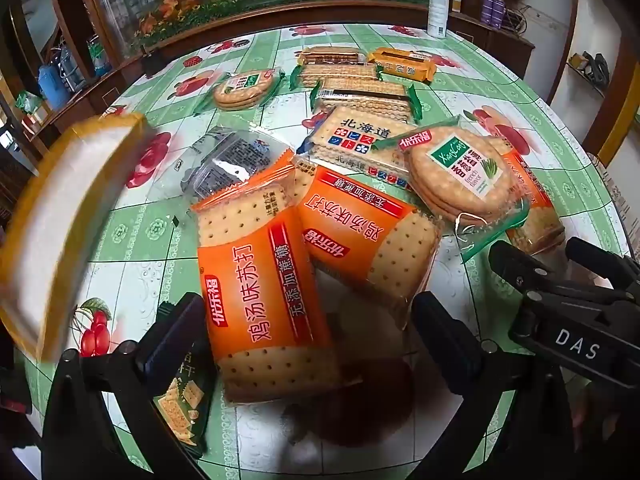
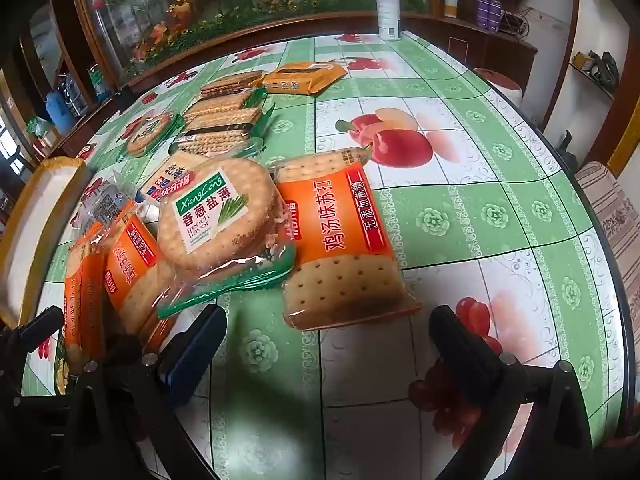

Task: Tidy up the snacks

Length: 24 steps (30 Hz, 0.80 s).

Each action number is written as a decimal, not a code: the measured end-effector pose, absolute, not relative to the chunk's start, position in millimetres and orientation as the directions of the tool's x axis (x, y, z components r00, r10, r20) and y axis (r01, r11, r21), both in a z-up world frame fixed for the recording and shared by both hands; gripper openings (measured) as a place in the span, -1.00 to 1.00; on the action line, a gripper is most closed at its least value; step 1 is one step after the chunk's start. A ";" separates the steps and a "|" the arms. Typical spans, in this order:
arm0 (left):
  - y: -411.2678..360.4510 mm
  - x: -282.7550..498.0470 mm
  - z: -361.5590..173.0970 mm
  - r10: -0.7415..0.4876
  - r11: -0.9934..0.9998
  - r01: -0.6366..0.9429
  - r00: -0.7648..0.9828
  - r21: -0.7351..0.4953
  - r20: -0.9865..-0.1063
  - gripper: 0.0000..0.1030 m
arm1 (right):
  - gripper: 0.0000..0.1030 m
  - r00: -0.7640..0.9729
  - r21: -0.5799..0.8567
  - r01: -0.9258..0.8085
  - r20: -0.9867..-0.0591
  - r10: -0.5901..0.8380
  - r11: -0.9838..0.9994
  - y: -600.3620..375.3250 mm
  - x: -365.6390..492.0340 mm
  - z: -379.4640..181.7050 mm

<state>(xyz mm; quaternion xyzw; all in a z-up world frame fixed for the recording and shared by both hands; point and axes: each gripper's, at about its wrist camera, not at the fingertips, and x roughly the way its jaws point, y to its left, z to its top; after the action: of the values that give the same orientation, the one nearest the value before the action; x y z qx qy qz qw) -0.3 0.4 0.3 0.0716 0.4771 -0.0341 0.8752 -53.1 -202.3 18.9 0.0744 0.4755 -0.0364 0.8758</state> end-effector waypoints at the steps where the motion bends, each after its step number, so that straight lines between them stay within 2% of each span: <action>1: 0.9 -0.2 0.1 0.012 0.987 0.127 0.542 0.095 -0.840 1.00 | 0.99 0.540 0.094 0.137 -0.842 0.006 0.986 -202.2 -53.1 19.0; 10: 0.4 3.6 -1.0 0.004 0.987 0.134 0.528 0.088 -0.849 1.00 | 0.99 0.548 0.099 0.147 -0.837 0.002 0.984 -205.4 -52.1 16.9; 24: 2.1 13.3 -2.4 0.020 0.993 0.082 0.559 0.079 -0.829 1.00 | 0.99 0.571 -0.005 0.139 -0.817 -0.084 0.990 -201.4 -49.6 14.0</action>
<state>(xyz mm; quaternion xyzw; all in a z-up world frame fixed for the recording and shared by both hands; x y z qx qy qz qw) 13.3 2.1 -2.4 0.0544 0.4692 -0.0176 0.8812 -49.6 -201.4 14.0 0.0296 0.4588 -0.0630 0.8858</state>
